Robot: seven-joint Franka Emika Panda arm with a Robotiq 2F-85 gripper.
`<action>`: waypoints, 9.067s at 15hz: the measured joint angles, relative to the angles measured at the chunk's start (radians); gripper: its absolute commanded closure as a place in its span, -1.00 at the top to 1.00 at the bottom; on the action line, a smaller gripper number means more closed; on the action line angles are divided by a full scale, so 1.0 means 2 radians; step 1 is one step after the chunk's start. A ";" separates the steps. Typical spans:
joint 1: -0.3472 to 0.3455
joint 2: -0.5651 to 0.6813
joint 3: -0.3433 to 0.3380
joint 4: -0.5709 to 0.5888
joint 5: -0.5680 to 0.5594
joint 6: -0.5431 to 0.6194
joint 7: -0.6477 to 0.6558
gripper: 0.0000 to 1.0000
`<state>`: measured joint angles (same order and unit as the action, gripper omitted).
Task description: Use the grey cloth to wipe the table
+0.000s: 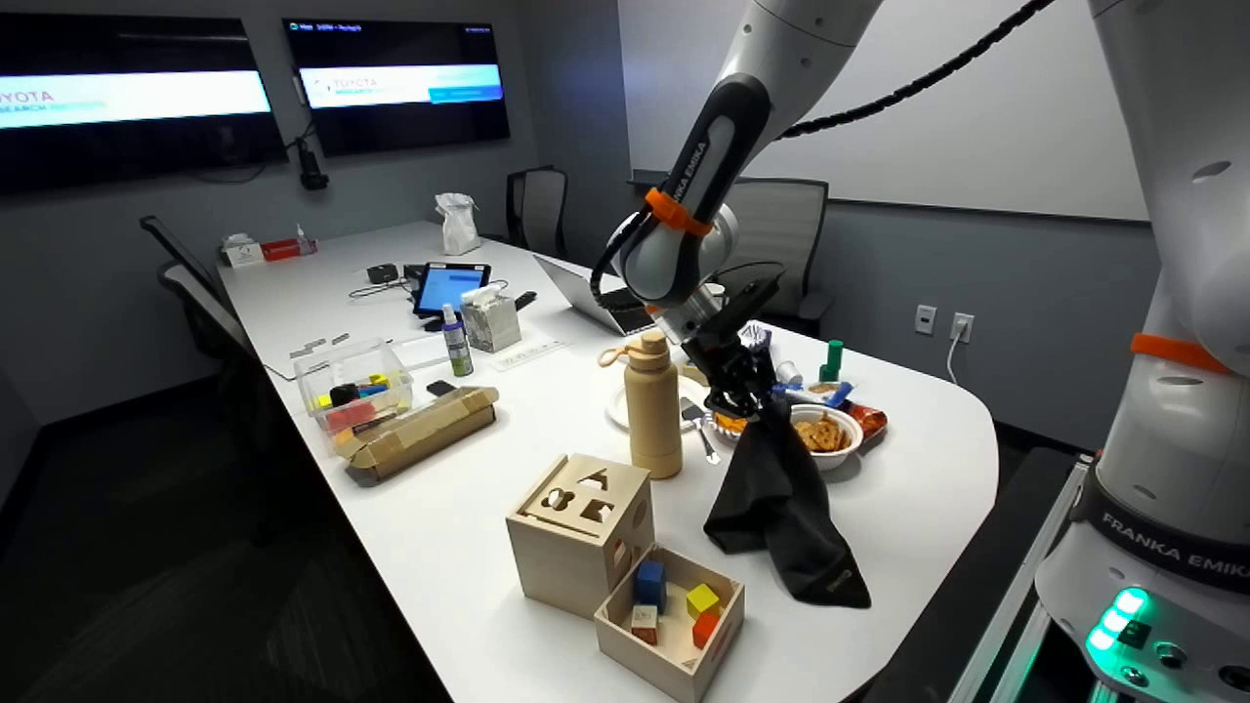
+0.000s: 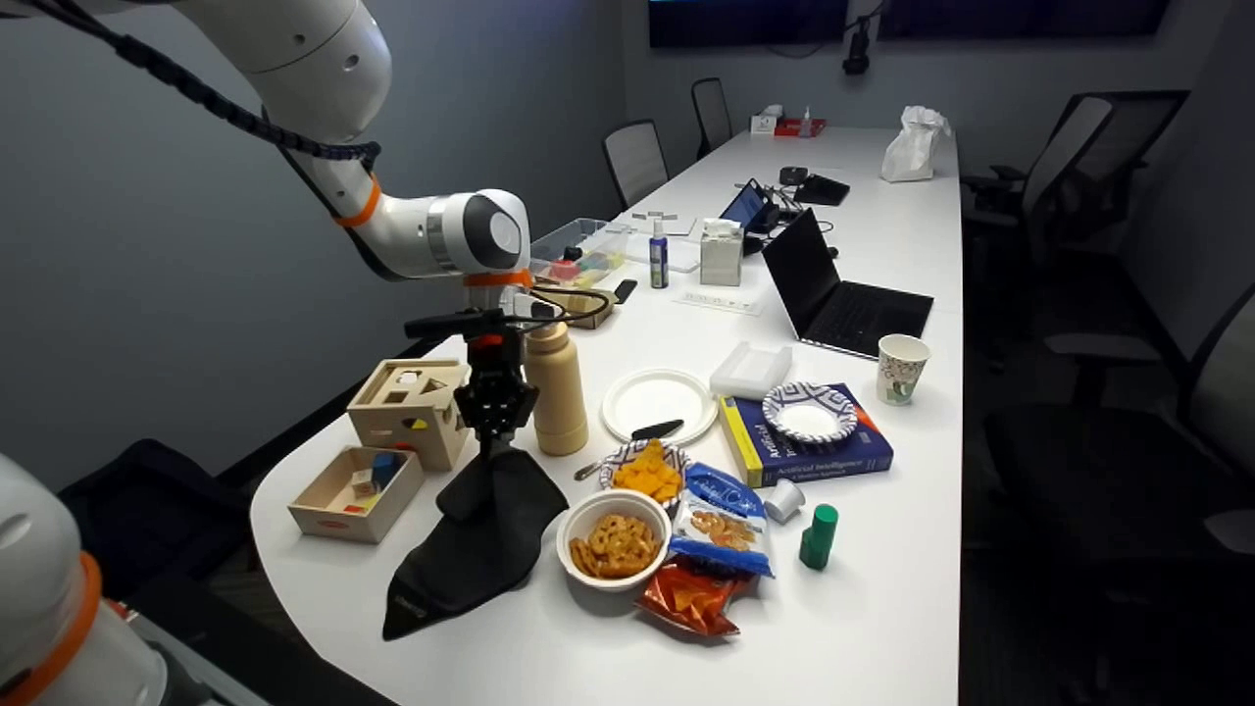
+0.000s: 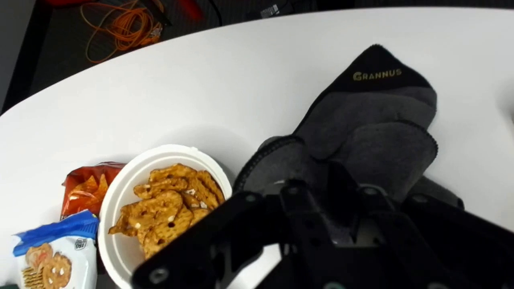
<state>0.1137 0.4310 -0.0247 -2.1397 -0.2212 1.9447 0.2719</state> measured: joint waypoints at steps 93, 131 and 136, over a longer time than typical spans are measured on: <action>-0.322 0.150 0.273 -0.213 0.180 0.625 -0.165 -0.97; -0.445 0.131 0.294 -0.282 0.077 0.710 -0.087 -0.97; -0.482 0.132 0.347 -0.301 0.050 0.641 -0.088 -0.97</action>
<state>-0.8506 0.6941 0.6701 -2.7409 -0.1204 3.2272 0.0957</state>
